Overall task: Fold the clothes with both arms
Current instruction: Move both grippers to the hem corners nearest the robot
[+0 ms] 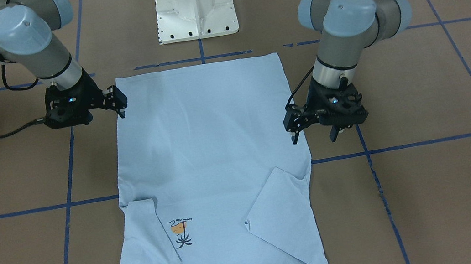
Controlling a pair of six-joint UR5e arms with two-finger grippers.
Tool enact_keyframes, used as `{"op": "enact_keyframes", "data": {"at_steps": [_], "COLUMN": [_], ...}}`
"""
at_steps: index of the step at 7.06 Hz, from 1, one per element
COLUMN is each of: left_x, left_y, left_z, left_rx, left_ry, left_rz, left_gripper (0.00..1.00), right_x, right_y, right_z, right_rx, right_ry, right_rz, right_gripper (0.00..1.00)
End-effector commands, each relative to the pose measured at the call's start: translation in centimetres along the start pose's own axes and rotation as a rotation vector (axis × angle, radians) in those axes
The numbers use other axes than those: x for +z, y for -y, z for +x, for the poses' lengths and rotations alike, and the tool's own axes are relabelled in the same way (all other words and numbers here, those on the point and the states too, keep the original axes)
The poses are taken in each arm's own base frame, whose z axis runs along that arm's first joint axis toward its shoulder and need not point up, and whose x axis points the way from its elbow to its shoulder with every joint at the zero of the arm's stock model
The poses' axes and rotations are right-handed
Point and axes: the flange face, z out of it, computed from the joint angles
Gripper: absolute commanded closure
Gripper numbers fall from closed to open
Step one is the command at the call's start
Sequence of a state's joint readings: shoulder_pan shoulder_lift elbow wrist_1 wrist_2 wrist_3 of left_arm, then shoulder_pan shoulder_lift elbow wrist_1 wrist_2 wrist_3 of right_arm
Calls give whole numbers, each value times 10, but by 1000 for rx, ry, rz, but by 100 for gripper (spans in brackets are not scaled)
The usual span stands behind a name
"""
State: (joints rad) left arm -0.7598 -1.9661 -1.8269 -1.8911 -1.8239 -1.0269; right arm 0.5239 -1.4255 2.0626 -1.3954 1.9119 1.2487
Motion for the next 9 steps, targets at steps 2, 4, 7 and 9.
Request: {"op": "enact_keyframes", "data": {"at_steps": [2,4,7,9], "left_x": [-17,-20,-19,-16], "left_y": [-11,-11,-12,-12], "left_z": [-10,-7,-8,-9], "left_rx": [3,3,1,-1], "left_ry": [-6,-14,-13,-6], "left_rz": [3,8,6,2], "left_gripper": [0,0,0,0], "right_x": [46,73,86,86], "right_y": [-118,-124,-110,-104], "right_z": [-15,-11,-13,-10], "right_rx": [52,48,55,64], "right_ry": [3,-40,-56,-62], "right_rz": [22,5,22,27], "right_gripper": [0,1,8,16]}}
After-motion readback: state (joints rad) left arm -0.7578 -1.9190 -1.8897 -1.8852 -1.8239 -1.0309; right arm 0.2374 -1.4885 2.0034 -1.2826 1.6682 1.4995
